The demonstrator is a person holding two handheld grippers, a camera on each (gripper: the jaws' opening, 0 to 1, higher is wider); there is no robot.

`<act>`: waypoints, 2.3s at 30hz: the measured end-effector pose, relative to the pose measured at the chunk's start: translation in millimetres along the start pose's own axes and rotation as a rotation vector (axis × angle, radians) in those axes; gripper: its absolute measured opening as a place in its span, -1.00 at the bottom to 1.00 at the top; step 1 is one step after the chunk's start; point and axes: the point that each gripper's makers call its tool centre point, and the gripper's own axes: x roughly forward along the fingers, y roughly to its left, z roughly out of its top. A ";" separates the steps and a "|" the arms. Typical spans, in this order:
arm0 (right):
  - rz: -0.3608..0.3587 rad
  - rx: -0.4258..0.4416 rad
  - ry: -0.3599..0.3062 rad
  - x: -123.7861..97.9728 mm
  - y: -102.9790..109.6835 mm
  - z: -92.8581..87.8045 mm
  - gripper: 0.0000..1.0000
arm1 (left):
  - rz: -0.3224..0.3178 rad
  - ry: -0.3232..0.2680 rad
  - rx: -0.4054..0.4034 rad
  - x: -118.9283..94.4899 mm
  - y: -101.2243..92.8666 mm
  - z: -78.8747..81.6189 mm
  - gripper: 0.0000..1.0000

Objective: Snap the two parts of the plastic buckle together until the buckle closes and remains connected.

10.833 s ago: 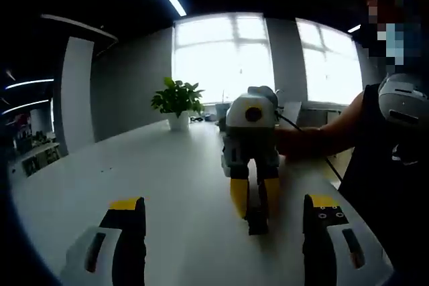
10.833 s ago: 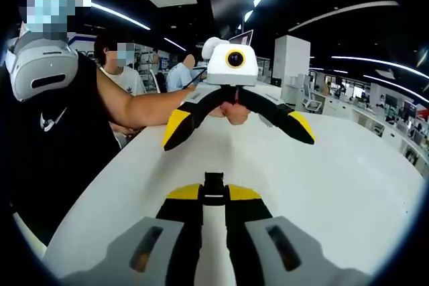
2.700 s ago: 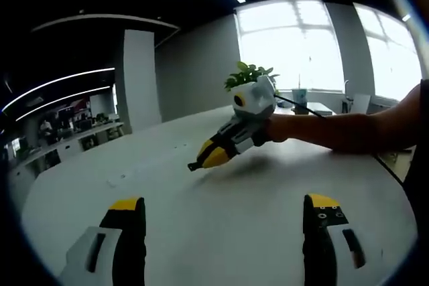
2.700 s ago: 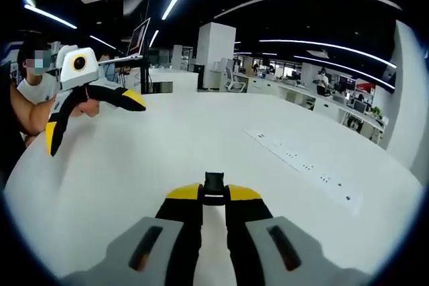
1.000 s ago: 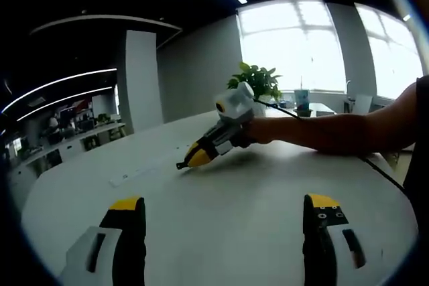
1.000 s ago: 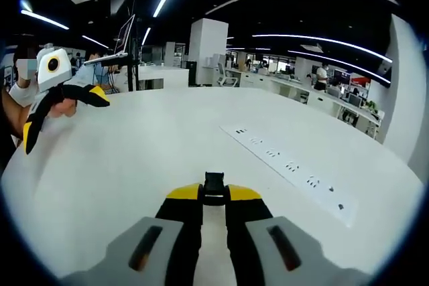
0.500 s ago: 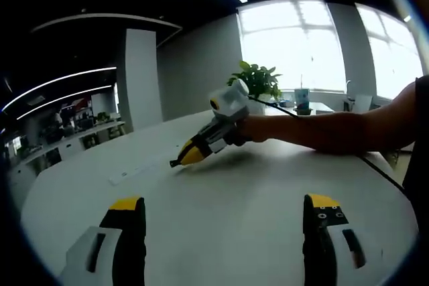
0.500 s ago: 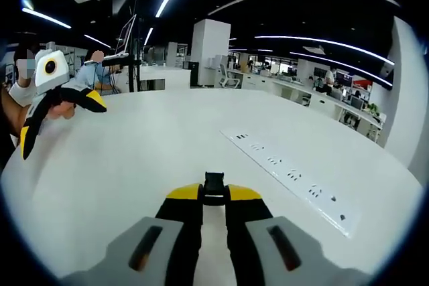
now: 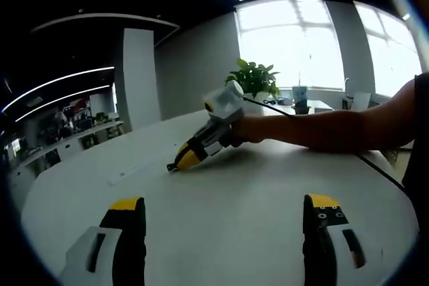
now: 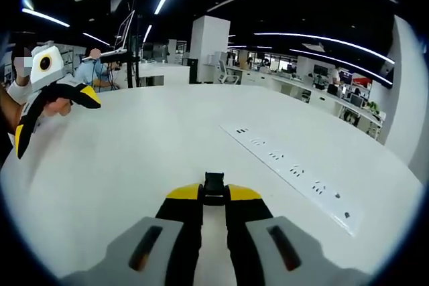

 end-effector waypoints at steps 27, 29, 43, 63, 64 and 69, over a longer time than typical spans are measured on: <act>-0.007 0.023 -0.117 2.8 0.2 13.8 0.82 | -0.013 0.008 -0.003 0.6 -2.8 -1.4 0.99; -0.001 0.030 -0.152 0.9 1.3 20.9 1.00 | -0.013 0.007 -0.004 0.8 -2.5 -1.2 0.99; -0.009 0.038 -0.119 3.3 -0.6 15.6 1.00 | -0.010 0.008 -0.007 1.4 -1.1 -1.7 0.99; -0.048 0.088 -0.104 0.3 -0.3 14.5 1.00 | 0.000 -0.006 -0.007 -2.4 0.8 2.6 0.99; -0.047 0.087 -0.101 -0.1 1.0 13.9 1.00 | 0.000 -0.007 -0.007 -2.7 0.9 3.2 0.99; -0.051 0.068 -0.069 -1.6 6.2 8.0 1.00 | 0.006 -0.011 -0.008 -4.1 3.0 4.2 0.99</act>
